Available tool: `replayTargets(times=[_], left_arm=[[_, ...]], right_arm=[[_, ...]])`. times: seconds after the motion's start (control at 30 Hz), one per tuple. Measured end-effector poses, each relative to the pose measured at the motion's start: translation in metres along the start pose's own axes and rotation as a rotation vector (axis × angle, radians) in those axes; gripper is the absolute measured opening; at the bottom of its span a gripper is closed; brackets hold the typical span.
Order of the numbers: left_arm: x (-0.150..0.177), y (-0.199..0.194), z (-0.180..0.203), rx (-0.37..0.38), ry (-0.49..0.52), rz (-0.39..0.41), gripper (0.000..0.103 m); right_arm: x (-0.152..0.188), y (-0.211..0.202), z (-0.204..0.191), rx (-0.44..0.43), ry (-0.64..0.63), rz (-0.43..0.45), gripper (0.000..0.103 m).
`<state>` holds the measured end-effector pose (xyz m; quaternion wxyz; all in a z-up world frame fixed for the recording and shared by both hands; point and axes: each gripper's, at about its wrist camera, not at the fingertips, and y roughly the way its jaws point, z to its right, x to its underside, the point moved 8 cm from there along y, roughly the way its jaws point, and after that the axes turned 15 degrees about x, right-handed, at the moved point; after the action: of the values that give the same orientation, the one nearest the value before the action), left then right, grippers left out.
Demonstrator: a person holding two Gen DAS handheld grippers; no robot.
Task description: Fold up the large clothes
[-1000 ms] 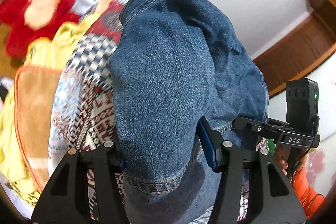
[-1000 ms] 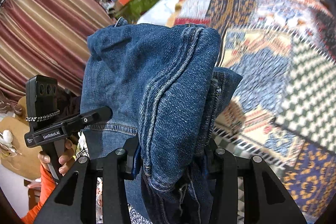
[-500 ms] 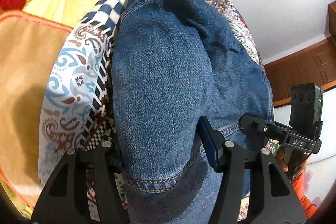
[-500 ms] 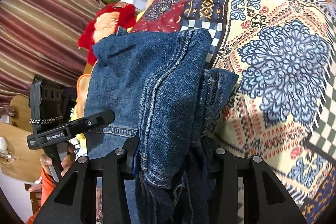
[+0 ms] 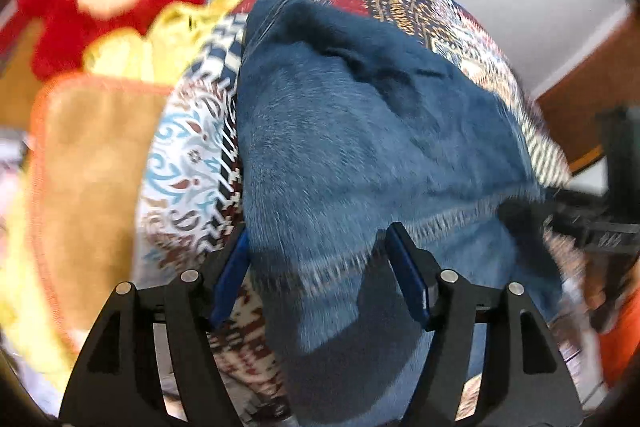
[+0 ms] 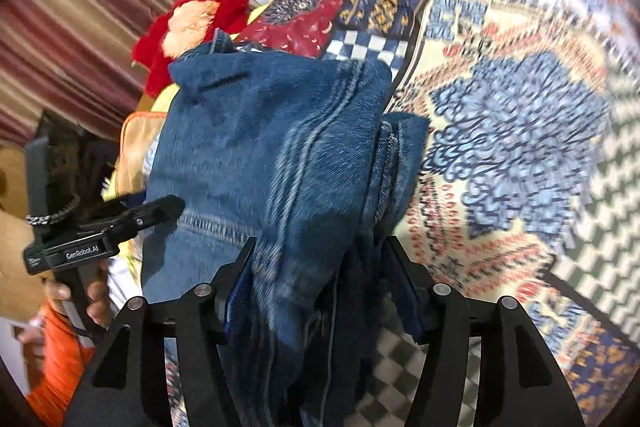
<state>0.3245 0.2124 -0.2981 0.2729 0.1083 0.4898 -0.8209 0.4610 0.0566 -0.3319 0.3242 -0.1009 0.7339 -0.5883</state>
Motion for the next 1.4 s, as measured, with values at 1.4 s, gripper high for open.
replayTargets(times=[1.4], left_arm=[[0.058, -0.24, 0.208, -0.101, 0.334, 0.614, 0.076]], right_arm=[[0.103, -0.294, -0.063, 0.095, -0.082, 0.726, 0.059]])
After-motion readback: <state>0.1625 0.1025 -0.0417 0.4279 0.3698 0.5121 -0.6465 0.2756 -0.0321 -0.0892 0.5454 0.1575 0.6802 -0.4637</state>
